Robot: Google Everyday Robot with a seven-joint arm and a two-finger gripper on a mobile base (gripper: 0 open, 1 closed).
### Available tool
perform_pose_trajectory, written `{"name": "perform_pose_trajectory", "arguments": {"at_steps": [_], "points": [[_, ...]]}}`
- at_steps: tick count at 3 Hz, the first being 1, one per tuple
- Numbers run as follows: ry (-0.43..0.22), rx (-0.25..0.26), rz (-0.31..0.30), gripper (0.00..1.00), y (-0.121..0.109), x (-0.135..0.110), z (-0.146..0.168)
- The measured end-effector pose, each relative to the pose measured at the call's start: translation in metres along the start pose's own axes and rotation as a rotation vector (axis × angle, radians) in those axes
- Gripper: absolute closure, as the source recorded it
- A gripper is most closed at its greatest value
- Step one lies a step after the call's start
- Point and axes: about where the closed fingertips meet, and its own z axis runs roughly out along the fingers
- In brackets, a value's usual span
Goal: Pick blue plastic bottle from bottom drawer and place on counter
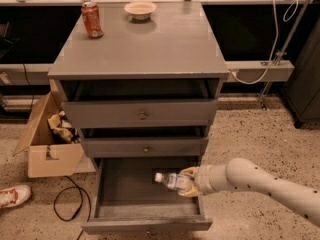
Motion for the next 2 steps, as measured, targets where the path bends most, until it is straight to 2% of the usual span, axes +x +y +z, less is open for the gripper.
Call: {"name": "perform_pose_trajectory", "arguments": {"at_steps": [1, 2], "points": [[0.035, 0.03, -0.075, 1.0, -0.0028, -0.033, -0.0327], [0.035, 0.03, -0.075, 1.0, -0.0028, -0.033, -0.0328]]}}
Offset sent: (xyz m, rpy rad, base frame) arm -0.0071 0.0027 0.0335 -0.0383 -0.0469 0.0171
